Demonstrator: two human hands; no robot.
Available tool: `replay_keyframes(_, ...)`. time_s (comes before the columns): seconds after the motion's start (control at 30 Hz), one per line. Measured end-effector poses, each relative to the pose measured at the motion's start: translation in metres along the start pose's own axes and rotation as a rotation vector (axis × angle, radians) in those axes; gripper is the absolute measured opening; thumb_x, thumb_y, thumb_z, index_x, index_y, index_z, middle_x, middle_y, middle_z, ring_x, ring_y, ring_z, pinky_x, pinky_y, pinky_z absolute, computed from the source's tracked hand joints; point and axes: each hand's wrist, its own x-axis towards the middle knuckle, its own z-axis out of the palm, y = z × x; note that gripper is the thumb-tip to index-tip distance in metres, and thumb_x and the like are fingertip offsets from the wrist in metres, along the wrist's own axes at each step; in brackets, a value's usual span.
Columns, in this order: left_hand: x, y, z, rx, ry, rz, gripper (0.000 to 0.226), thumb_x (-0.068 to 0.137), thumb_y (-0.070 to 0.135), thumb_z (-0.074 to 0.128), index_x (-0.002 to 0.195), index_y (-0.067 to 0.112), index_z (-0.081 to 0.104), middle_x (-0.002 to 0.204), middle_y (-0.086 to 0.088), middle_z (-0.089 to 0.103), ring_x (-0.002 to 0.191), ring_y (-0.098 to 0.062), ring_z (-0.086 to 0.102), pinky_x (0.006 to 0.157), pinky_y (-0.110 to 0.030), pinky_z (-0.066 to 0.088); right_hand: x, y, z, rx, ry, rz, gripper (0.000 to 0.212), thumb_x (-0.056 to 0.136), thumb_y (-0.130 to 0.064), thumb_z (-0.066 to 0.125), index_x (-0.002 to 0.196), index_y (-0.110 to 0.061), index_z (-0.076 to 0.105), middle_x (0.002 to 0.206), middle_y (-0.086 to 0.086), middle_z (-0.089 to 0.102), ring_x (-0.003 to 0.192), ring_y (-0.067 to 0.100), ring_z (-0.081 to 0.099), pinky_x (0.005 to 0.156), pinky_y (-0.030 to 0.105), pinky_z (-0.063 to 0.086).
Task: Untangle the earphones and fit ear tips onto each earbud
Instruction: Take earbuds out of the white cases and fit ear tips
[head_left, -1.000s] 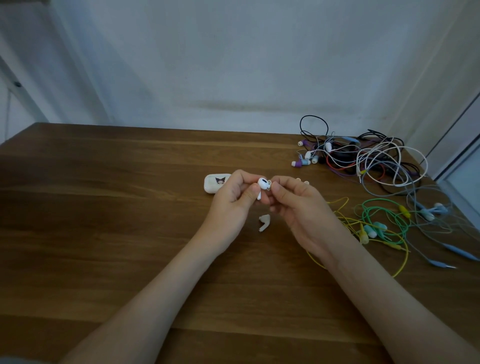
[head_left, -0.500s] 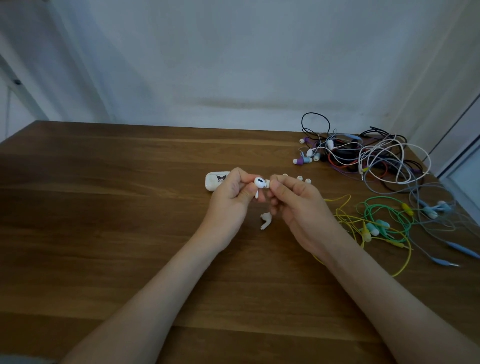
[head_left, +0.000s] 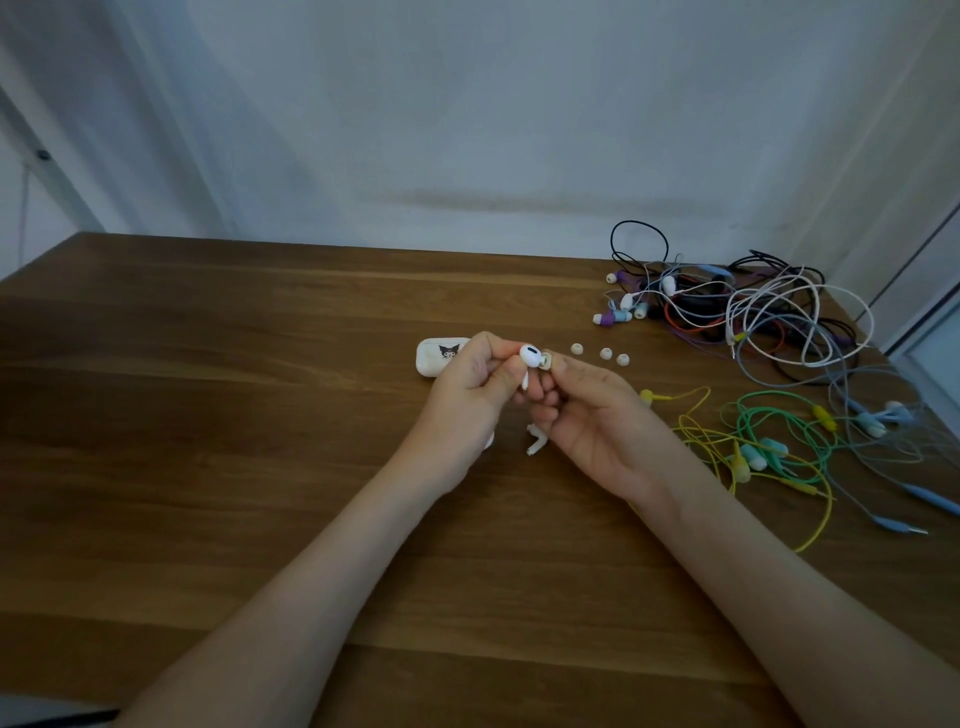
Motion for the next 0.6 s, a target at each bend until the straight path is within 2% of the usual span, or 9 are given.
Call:
replay_keyframes(0.17,0.0008,-0.0020,-0.0019,0.028,-0.021,-0.004,0.016,0.099,0.007,0.045,0.094,0.015,0.058,0.071,0.011,0.066,0.074,0.001,0.062,0.072,-0.014,0.046,0.0007,0.0007,-0.0016,0.022,0.011,-0.010,0.015,0.087,-0.011,0.050,0.091,-0.003,0.062,0.072,0.004,0.056,0.065,0.009,0.053,0.059,0.018,0.046)
replay_keyframes(0.3,-0.0015,-0.0001,-0.0004,0.057,-0.009,0.016,0.014,0.099,0.005,0.045,0.093,0.013,0.056,0.075,0.006,0.065,0.075,0.001,0.063,0.074,-0.014,0.047,0.0004,0.0023,-0.0014,-0.025,0.022,-0.051,0.020,0.096,-0.008,0.043,0.092,-0.002,0.061,0.072,0.003,0.056,0.064,0.007,0.052,0.060,0.017,0.046)
replay_keyframes(0.4,-0.0029,0.0011,-0.0019,0.182,0.006,0.042,0.016,0.099,0.009,0.048,0.091,0.020,0.055,0.079,0.007,0.067,0.082,0.000,0.064,0.082,-0.018,0.049,-0.0008,0.0049,-0.0003,-0.084,0.025,-0.092,0.021,0.097,-0.007,0.041,0.094,-0.003,0.061,0.073,0.002,0.057,0.067,0.007,0.052,0.062,0.017,0.046)
replay_keyframes(0.5,-0.0056,0.0011,-0.0038,0.297,0.016,0.069,0.019,0.098,0.010,0.049,0.087,0.025,0.052,0.080,0.006,0.067,0.082,0.003,0.063,0.079,-0.012,0.047,-0.0022,0.0078,-0.0001,-0.142,0.030,-0.118,0.020,0.098,-0.008,0.041,0.097,-0.003,0.061,0.074,0.002,0.059,0.069,0.008,0.053,0.064,0.018,0.046)
replay_keyframes(0.6,-0.0060,-0.0015,-0.0050,0.393,0.045,0.085,0.025,0.098,0.011,0.049,0.085,0.032,0.050,0.082,0.008,0.067,0.086,-0.002,0.063,0.080,-0.019,0.049,-0.0042,0.0097,0.0001,-0.187,0.034,-0.131,0.020,0.098,-0.008,0.042,0.100,-0.003,0.060,0.076,0.004,0.059,0.072,0.010,0.054,0.066,0.020,0.047)
